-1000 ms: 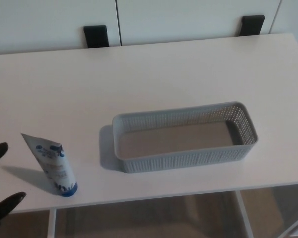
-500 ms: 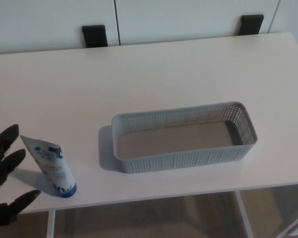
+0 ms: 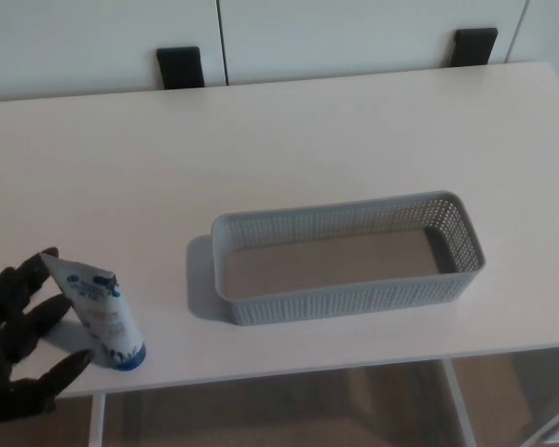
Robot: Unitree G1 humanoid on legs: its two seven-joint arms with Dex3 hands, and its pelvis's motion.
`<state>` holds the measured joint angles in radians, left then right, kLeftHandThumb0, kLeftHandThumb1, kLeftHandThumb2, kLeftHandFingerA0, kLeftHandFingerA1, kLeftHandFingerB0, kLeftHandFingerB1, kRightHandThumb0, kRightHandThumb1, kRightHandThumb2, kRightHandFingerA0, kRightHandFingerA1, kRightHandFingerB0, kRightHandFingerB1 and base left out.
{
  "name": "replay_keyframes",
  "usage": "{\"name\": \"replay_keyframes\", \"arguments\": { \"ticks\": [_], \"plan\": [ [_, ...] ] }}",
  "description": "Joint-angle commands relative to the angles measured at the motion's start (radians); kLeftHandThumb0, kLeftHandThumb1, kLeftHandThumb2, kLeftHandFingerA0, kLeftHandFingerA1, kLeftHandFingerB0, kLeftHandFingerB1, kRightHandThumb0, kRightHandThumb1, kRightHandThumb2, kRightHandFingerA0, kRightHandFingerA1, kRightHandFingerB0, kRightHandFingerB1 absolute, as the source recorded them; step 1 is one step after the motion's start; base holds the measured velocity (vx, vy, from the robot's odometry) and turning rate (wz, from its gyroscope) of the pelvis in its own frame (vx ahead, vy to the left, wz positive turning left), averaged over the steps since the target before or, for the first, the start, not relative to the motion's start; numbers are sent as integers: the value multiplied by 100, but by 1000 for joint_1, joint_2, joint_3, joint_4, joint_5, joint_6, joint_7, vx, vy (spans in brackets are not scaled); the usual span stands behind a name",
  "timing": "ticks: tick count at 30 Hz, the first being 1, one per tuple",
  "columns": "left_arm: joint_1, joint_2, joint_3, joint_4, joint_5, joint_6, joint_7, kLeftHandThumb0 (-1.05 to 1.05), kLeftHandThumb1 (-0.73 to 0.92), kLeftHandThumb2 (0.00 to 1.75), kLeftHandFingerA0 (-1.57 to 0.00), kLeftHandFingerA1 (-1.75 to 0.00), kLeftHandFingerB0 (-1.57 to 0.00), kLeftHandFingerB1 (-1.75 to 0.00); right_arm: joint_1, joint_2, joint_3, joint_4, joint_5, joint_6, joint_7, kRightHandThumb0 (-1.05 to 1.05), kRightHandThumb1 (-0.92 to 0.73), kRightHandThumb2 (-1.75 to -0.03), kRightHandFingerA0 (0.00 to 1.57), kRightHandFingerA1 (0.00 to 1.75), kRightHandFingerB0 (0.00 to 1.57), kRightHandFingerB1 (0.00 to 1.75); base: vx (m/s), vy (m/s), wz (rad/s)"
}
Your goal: The robot walks towards a table in front, picks a shampoo with left hand and puts it in a small grey container
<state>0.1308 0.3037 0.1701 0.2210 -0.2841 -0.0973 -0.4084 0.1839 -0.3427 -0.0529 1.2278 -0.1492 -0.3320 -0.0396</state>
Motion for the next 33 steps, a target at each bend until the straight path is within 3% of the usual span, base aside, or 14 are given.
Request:
{"name": "replay_keyframes", "arguments": {
  "ticks": [1,7,10,15,16,17,21,22,23,24,29,30,31,33],
  "plan": [
    [-33,-15,-31,57,67,42,50,-66,43,74,0,-52,0,-22,6,-18,1,5,2,-20,4,-35,-69,-60,64,45,48,37,0,0,0],
    [-72,-45,-105,100,130,9,81,-65,42,79,-6,-66,0,-30,8,-19,-4,6,9,-24,13,-36,-69,-60,62,44,48,37,0,0,0],
    [-91,-57,-137,101,142,29,95,-67,44,54,-12,-76,0,-32,4,-18,-10,12,16,-24,18,-36,-69,-60,62,45,48,38,0,0,0],
    [-109,-61,-206,97,174,22,85,-69,43,54,-18,-77,0,-41,-12,-17,-25,35,25,-12,25,-35,-69,-60,63,44,48,37,0,0,0],
    [-103,-61,-232,77,188,26,77,-72,39,72,-22,-72,0,-52,-16,-17,-30,40,28,-8,31,-34,-70,-60,61,44,48,37,0,0,0],
    [-101,-63,-247,65,192,33,76,-36,13,78,-14,-61,-3,-57,-19,-19,-34,42,31,-6,36,-35,-69,-60,61,43,48,37,0,0,0],
    [-104,-65,-292,45,197,30,60,-64,36,69,-32,-71,-3,-57,-18,-22,-46,39,39,-17,49,-34,-69,-60,62,44,50,38,0,0,0],
    [-104,-71,-299,40,165,40,32,-57,36,68,-43,-73,-8,-56,-14,-23,-50,36,41,-25,56,-33,-69,-60,62,44,50,38,0,0,0],
    [-118,-81,-319,64,186,7,40,-54,54,88,-118,-84,-51,-58,-11,-22,-52,32,43,-27,59,-31,-69,-60,63,44,52,38,0,0,0],
    [-128,-87,-332,80,201,-15,50,-36,72,61,-154,-68,-76,-49,-10,-22,-53,31,43,-29,59,-31,-70,-60,63,45,52,39,0,0,0],
    [-145,-126,-346,103,242,-84,130,-18,85,68,-157,-109,-116,-68,-16,-20,-52,26,43,-23,52,-29,-70,-61,63,45,52,39,0,0,0],
    [-141,-150,-339,109,241,-111,159,-19,79,76,-157,-114,-129,-90,-22,-23,-52,28,44,-18,55,-30,-70,-60,63,45,52,39,0,0,0],
    [-142,-162,-332,119,234,-124,171,-18,65,111,-154,-133,-127,-116,-30,-26,-50,33,41,-11,54,-31,-69,-60,65,45,52,39,0,0,0],
    [-140,-172,-324,123,228,-133,184,-19,64,110,-153,-133,-127,-118,-38,-29,-47,37,37,-8,53,-31,-70,-60,64,45,52,39,0,0,0]
  ]
}}
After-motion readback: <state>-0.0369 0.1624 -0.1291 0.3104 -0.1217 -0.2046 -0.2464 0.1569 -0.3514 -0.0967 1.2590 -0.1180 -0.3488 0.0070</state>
